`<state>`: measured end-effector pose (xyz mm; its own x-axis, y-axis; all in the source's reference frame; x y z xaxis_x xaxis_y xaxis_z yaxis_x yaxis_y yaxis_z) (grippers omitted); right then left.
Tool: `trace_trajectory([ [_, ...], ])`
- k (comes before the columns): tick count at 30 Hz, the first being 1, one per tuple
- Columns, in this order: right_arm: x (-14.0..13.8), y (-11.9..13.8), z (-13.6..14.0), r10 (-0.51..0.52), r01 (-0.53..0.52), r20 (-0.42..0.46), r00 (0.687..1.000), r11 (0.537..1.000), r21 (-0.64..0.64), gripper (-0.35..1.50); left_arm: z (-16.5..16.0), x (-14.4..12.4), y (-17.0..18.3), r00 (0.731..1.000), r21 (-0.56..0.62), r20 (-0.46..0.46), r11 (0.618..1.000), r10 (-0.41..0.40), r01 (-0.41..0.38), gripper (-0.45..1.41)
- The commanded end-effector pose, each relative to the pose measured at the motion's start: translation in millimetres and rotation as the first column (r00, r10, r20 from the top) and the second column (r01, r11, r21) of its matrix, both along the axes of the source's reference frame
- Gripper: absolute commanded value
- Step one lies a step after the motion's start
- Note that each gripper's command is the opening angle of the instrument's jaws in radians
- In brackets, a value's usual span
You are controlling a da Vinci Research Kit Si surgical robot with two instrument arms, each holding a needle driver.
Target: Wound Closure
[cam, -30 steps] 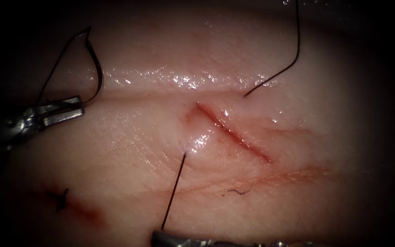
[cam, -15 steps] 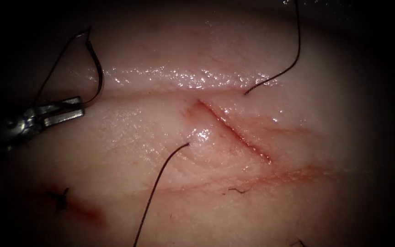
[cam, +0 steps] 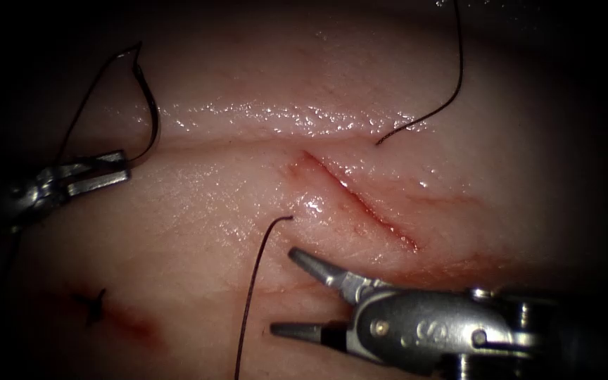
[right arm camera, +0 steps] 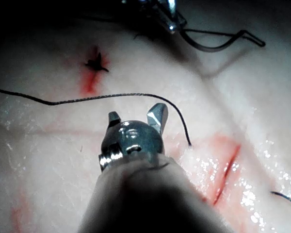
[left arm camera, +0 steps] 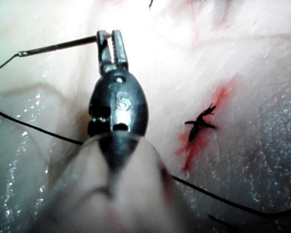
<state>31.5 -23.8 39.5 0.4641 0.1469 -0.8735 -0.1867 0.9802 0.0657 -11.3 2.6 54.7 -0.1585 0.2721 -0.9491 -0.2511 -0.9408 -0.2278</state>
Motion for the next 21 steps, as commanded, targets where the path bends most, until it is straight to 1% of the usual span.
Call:
trace_trajectory([
  [1, 0.8, 0.5, 1.6, 0.003, -0.003, 0.002, 1.0, 1.0, -0.008, 0.93, 0.6, -0.5, -0.3, 1.0, 0.001, 0.0, 1.0, 0.001, -0.001, -0.45],
  [2, 0.9, 1.0, 2.9, 0.007, -0.007, 0.007, 1.0, 1.0, -0.015, 0.91, 0.7, -0.5, -0.3, 1.0, 0.0, 0.001, 1.0, 0.001, -0.001, -0.45],
  [3, 1.0, 1.1, 3.5, 0.01, -0.01, 0.01, 1.0, 1.0, -0.018, 0.91, 0.7, -0.5, -0.3, 1.0, 0.0, 0.001, 1.0, 0.001, -0.001, -0.45],
  [4, 1.0, 1.1, 3.5, 0.01, -0.01, 0.01, 1.0, 1.0, -0.018, 0.91, 0.7, -0.5, -0.3, 1.0, 0.0, 0.001, 1.0, 0.001, -0.001, -0.45],
  [5, 1.2, 1.5, 4.8, 0.013, -0.013, 0.021, 1.0, 1.0, -0.024, 0.88, 0.7, -0.6, -0.3, 1.0, 0.0, 0.001, 1.0, 0.001, -0.001, -0.45],
  [7, 1.8, 2.1, 7.3, 0.02, -0.019, 0.041, 0.999, 0.999, -0.042, 0.88, 0.8, -0.7, -0.4, 1.0, 0.0, 0.0, 1.0, 0.003, -0.003, -0.45],
  [8, 1.8, 2.1, 7.3, 0.02, -0.019, 0.041, 0.999, 0.999, -0.042, 0.88, 0.8, -0.7, -0.4, 1.0, 0.0, 0.0, 1.0, 0.003, -0.003, -0.45],
  [9, 2.0, 2.3, 8.3, 0.028, -0.026, 0.045, 0.999, 0.999, -0.039, 0.88, 0.8, -0.8, -0.4, 1.0, -0.001, 0.001, 1.0, 0.004, -0.004, -0.45],
  [11, 2.2, 2.5, 9.0, 0.034, -0.033, 0.048, 0.998, 0.999, -0.033, 0.83, 0.8, -0.8, -0.4, 1.0, -0.001, 0.002, 1.0, 0.004, -0.004, -0.45],
  [12, 2.1, 2.6, 9.7, 0.038, -0.036, 0.049, 0.998, 0.999, -0.033, 0.54, 0.8, -0.8, -0.4, 1.0, -0.001, 0.002, 1.0, 0.005, -0.005, -0.45],
  [13, 2.1, 2.6, 9.7, 0.038, -0.036, 0.049, 0.998, 0.999, -0.033, 0.54, 0.8, -0.8, -0.4, 1.0, -0.001, 0.002, 1.0, 0.005, -0.005, -0.45],
  [14, 1.9, 2.5, 9.8, 0.03, -0.029, 0.054, 0.998, 0.999, -0.031, -0.05, 0.8, -0.8, -0.4, 1.0, 0.0, 0.001, 1.0, 0.007, -0.007, -0.45],
  [15, 1.7, 2.3, 9.8, 0.02, -0.019, 0.061, 0.998, 0.999, -0.026, -0.35, 0.8, -0.8, -0.4, 1.0, 0.0, 0.001, 1.0, 0.007, -0.007, -0.45],
  [17, 1.0, 1.9, 9.4, 0.014, -0.012, 0.089, 0.996, 1.0, -0.02, -0.35, 0.8, -0.8, -0.4, 1.0, 0.0, -0.001, 1.0, 0.006, -0.006, -0.45],
  [19, 0.9, 1.8, 9.1, 0.016, -0.014, 0.092, 0.996, 1.0, -0.02, -0.35, 0.8, -0.8, -0.4, 1.0, 0.0, 0.0, 1.0, 0.006, -0.006, -0.45],
  [20, 0.5, 1.1, 7.7, 0.013, -0.012, 0.086, 0.996, 1.0, -0.014, -0.35, 0.9, -0.8, -0.4, 1.0, 0.0, -0.005, 1.0, 0.003, -0.003, -0.45],
  [21, 0.5, 1.1, 7.7, 0.013, -0.012, 0.086, 0.996, 1.0, -0.014, -0.35, 0.9, -0.8, -0.4, 1.0, 0.0, -0.005, 1.0, 0.003, -0.003, -0.45],
])
